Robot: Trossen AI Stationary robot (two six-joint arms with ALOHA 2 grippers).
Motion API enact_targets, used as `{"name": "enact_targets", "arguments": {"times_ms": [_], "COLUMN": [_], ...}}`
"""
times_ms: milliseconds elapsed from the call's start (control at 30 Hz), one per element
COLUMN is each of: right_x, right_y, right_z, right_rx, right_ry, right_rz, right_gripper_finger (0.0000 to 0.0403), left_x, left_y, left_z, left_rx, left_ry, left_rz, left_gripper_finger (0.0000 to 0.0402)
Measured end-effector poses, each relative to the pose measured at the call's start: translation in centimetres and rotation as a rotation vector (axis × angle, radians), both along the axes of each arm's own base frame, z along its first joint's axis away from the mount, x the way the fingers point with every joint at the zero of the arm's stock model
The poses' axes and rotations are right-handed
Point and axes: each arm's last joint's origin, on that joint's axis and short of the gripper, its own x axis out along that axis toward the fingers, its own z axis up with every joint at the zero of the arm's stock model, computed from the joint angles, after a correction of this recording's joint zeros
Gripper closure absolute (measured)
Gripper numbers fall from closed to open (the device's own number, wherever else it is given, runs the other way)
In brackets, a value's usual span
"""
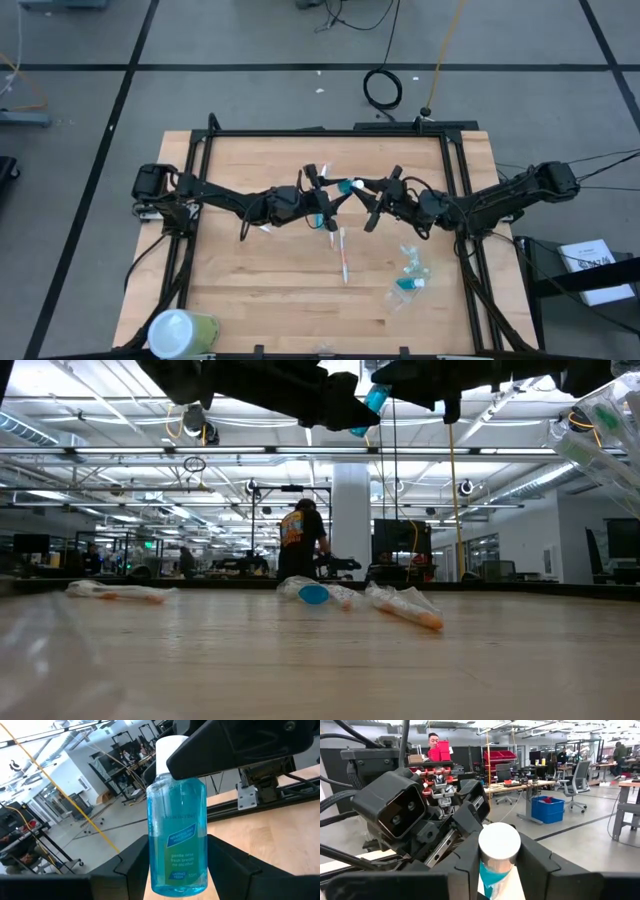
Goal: Pick & Place toothbrushing station
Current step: Put the blue mouthwash into the middle section of the transparent organizer
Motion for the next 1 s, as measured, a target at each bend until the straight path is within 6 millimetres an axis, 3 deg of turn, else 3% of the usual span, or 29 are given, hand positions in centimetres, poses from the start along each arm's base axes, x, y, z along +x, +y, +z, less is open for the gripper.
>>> {"name": "enact_targets", "arguments": {"times_ms": [267, 433, 500, 700, 833, 1000], "right_x": [-0.8, -3.0, -3.7, -7.1, -9.8, -11.7], "right_y": [0.0, -0.4, -0.2, 1.2, 2.4, 4.5], "right_z": [1.0, 3.2, 3.6, 5.0, 6.6, 7.9], "right_rx": [-0.068, -0.072, -0.1, -0.087, -0.009, 0.084], "right_ry": [0.003, -0.053, -0.027, -0.024, 0.076, 0.227], "right_rz": [0.019, -0.011, 0.009, 0.253, 0.41, 0.599], "right_gripper_finger": [0.0314, 0.0314, 0.0314, 0.0314, 0.0314, 0.0314], "left_x": [-0.1, -0.4, -0.5, -0.7, -0.7, -0.8], "left_y": [-0.3, -0.8, -0.9, -0.5, 0.7, 2.1], "left_z": [-0.4, -2.3, -2.2, -2.8, -2.8, -3.0], "left_rx": [-0.22, -0.36, -0.373, -0.377, -0.416, -0.473], "left_ry": [0.0, 0.136, 0.142, 0.209, 0.195, 0.19], "left_rz": [-0.059, -0.132, -0.146, -0.114, -0.075, -0.042], "left_gripper_finger": [0.021, 0.0181, 0.0171, 0.0154, 0.0154, 0.0153]}}
